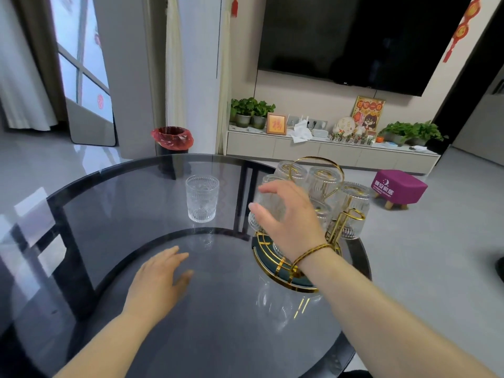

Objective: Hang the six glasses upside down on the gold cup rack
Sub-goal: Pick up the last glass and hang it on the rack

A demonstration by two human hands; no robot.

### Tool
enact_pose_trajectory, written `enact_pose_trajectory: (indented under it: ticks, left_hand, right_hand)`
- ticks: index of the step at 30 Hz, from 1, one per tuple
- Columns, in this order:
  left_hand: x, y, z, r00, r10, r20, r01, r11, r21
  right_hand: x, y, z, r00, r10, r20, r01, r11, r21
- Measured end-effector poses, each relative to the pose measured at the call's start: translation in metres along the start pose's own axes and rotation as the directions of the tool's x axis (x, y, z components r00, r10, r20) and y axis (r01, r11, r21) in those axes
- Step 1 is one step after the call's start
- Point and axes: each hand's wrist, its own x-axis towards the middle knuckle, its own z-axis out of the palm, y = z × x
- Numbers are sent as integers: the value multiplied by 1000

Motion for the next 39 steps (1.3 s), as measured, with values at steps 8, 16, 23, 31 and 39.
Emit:
enact_pose_trajectory:
  ticks: [8,16,23,31,39]
  left_hand:
    - [10,-49,-12,992,-114,59,90,947,308]
    - [15,-58,-3,987,-133,88,100,948,303]
    - [17,-61,-3,986,-142,86,113,952,284]
    - [17,-61,-4,987,-145,75,118,950,289]
    - [18,-60,-3,985,-151,79,121,947,296]
  right_hand:
    - [23,18,118,897,286,336,-333,939,89]
    - [68,60,202,784,592,188,-617,778,121]
    - [92,68,231,764,641,69,-645,760,81]
    - [89,64,233,785,616,-66,-605,785,136]
    - [39,41,197,901,434,18,-408,829,384]
